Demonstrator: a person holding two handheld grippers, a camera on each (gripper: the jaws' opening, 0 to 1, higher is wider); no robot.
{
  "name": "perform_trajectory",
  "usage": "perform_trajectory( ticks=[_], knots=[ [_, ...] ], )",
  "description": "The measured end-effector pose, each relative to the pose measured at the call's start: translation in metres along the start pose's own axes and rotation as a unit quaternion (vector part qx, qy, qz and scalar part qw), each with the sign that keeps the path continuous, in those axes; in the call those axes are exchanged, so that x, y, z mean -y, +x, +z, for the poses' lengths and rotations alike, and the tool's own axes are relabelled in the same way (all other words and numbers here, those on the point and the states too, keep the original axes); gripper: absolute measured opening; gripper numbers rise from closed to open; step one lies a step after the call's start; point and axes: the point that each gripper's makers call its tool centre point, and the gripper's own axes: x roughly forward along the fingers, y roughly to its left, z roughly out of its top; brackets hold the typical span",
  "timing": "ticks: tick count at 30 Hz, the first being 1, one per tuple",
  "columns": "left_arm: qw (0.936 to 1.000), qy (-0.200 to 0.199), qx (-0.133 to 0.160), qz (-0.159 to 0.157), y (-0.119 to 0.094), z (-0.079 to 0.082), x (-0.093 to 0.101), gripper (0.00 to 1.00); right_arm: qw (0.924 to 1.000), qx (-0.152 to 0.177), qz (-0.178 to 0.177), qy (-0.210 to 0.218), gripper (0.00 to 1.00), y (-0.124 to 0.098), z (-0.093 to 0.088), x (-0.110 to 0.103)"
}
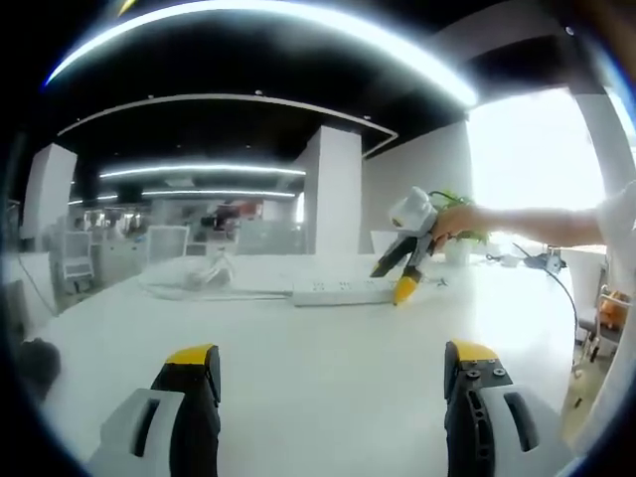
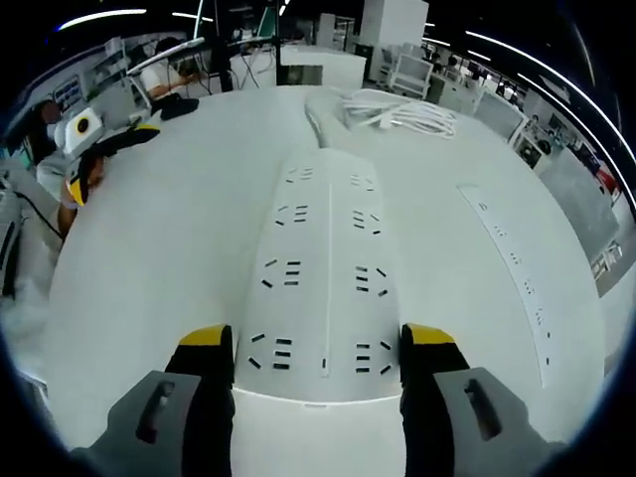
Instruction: Straighten the power strip on the desk, plug the charger into it
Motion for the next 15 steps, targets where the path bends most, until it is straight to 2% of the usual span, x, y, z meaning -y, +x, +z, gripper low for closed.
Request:
perform_trajectory(
  ticks=[7,15],
  knots=[
    [0.9998,0.017,0.003,-0.012,0.005,0.016,0.003,0.95,1.0,-0.005,0.003,-0.004,0.67,0.0,0.0,0.001],
    [0.9993,0.022,-0.006,-0.029,0.015,0.017,0.009,0.95,0.9996,-0.018,0.012,-0.018,0.66,-0.002,-0.003,0.002]
  ],
)
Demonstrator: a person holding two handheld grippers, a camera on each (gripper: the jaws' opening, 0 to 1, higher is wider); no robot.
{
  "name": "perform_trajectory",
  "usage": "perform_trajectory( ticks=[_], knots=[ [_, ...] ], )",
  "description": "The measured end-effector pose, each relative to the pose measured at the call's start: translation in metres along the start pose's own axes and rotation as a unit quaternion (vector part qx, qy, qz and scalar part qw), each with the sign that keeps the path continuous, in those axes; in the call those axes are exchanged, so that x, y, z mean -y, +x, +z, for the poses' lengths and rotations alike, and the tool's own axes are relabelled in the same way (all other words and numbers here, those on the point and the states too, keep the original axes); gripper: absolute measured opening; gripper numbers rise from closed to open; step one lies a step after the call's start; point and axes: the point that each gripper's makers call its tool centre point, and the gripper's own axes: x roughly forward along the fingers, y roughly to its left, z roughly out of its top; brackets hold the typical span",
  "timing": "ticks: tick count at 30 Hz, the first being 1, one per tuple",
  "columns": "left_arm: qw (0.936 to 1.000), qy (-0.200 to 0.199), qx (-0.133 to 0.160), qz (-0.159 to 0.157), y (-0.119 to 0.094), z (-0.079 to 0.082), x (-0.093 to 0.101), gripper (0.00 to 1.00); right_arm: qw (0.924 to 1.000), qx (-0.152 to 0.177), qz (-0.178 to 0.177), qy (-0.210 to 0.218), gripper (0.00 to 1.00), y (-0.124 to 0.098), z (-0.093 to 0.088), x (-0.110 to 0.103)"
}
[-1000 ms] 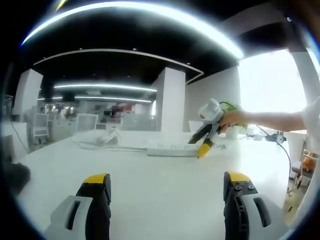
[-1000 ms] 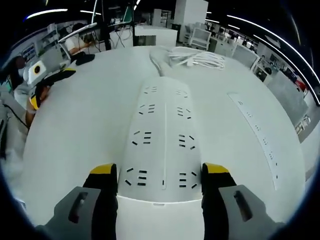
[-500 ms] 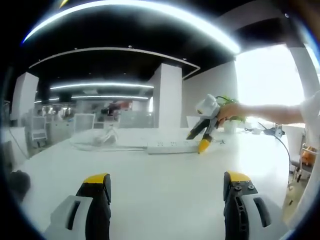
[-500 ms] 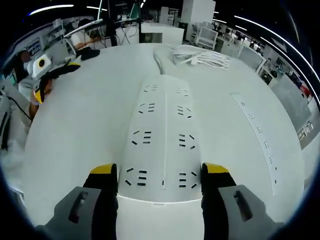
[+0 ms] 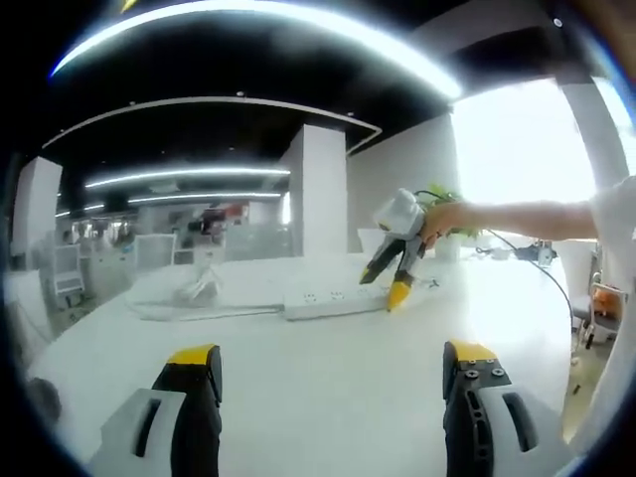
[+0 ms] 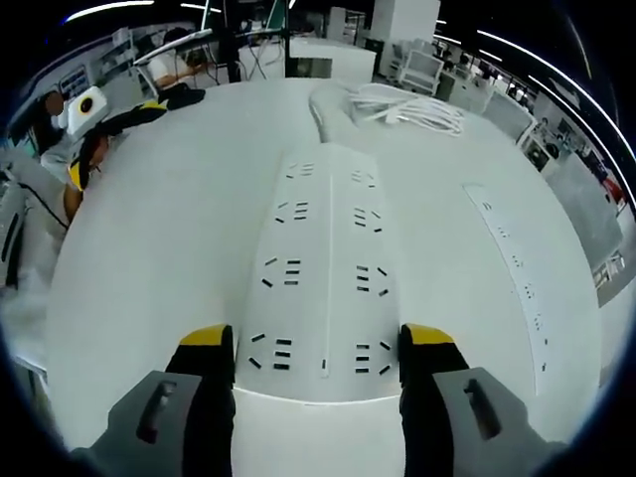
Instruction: Straighten the power strip on the desk, plug the charger into it
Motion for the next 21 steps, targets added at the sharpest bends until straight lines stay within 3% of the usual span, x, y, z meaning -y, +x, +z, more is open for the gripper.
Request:
perform_trajectory(
  ticks=[21],
  knots=[
    [0.9998,0.01,-0.007,-0.018,0.014,0.003,0.011,0.95,0.9988,-0.023,0.022,-0.038,0.65,-0.004,-0.007,-0.003]
  ],
)
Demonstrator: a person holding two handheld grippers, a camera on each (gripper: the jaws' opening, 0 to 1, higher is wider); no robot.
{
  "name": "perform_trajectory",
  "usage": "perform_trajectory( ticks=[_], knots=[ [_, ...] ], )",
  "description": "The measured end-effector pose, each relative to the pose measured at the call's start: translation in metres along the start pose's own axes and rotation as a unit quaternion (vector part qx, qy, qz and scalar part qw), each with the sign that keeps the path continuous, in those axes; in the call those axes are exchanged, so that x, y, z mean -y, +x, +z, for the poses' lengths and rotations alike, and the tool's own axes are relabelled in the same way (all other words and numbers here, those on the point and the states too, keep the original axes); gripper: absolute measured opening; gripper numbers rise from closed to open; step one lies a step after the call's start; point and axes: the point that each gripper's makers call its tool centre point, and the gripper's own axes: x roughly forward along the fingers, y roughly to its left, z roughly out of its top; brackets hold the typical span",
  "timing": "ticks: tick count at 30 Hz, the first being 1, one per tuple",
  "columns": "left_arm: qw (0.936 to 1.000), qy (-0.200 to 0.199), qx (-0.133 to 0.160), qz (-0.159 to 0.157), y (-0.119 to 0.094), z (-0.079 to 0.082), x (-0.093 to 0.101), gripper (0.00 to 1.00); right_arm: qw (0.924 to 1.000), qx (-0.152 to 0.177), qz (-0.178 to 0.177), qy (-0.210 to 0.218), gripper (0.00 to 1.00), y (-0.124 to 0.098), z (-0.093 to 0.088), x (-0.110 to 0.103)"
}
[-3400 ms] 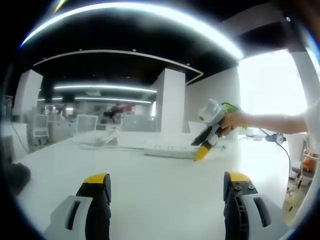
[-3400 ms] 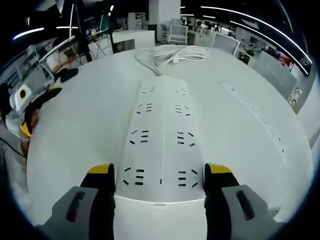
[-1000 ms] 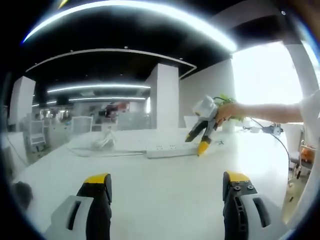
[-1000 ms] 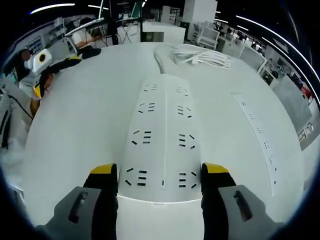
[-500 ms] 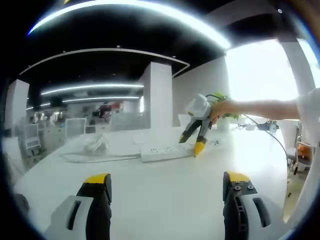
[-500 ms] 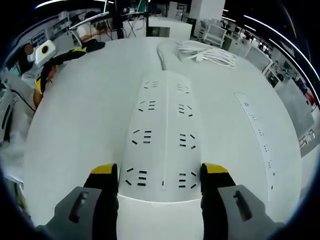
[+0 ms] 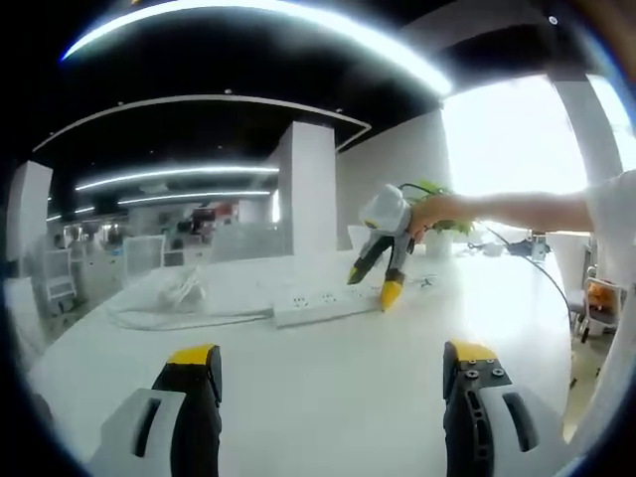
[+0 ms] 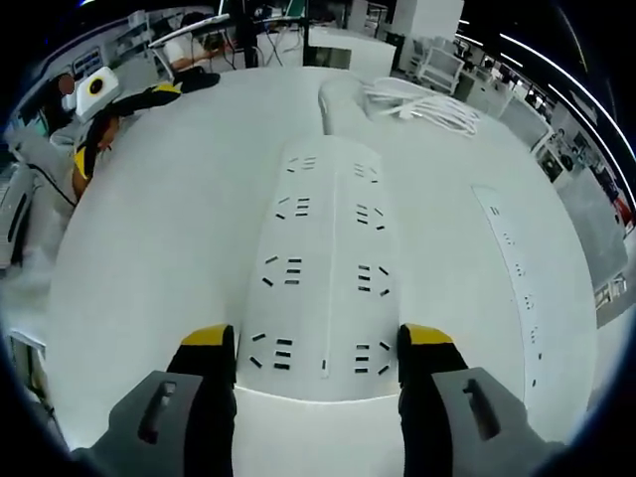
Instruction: Straighten the power strip on the desk, plug the charger into it
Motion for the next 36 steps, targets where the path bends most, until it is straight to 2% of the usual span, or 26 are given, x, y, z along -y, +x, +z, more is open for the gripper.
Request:
perform_trajectory(
  ticks=[10,25,36],
  knots=[
    [1.0,0.003,-0.004,-0.004,0.0008,-0.0026,0.0034,0.95,0.9996,-0.018,0.01,-0.02,0.65,-0.001,-0.0026,-0.0019],
    [0.9999,0.009,-0.005,-0.005,0.0011,-0.0021,0.0021,0.95,0.9948,-0.078,0.026,-0.061,0.64,-0.0022,-0.007,-0.0014],
    [0.9999,0.009,-0.006,-0.005,0.0,-0.0033,0.0013,0.95,0.9924,-0.093,0.032,-0.075,0.63,-0.0022,-0.0082,0.0016]
  ],
)
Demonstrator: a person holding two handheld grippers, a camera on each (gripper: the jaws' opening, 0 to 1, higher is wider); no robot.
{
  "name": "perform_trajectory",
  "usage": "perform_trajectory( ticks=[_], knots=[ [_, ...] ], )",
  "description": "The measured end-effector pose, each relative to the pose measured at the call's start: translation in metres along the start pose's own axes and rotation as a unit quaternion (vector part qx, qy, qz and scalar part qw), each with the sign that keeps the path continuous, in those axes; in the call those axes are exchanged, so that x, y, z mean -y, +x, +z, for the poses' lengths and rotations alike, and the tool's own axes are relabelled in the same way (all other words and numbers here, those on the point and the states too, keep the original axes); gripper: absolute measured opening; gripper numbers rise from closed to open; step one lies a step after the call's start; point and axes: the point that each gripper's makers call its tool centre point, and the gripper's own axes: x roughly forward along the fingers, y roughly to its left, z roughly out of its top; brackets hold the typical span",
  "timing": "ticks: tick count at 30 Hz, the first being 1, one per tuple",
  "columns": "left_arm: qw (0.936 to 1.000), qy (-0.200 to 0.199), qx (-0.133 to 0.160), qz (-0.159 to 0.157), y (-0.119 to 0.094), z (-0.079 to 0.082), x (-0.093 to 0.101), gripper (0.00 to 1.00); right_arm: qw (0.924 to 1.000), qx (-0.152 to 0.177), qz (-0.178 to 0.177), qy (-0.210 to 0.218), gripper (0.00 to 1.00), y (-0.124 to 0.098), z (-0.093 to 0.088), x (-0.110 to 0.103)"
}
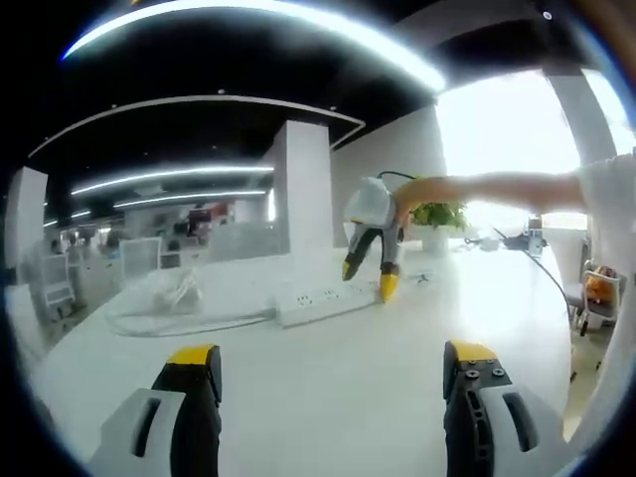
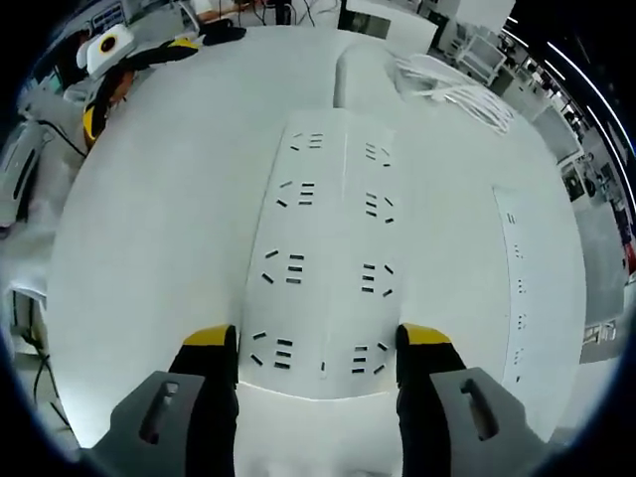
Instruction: Straighten the power strip on the desk, plug the charger into it
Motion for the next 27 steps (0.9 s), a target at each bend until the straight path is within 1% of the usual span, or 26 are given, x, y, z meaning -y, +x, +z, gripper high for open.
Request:
perform_trajectory(
  ticks=[11,22,27],
  knots=[
    [1.0,-0.004,-0.001,0.004,-0.003,-0.002,-0.003,0.95,0.9997,-0.016,0.003,-0.017,0.63,0.0,-0.003,0.005],
    [1.0,-0.004,-0.003,0.0,-0.002,-0.004,-0.001,0.95,0.9997,-0.018,-0.001,-0.015,0.63,-0.001,-0.004,0.009],
    [1.0,-0.004,-0.001,0.001,-0.002,-0.002,0.0,0.95,0.9997,-0.022,-0.008,-0.001,0.64,-0.002,-0.007,0.014]
  ],
)
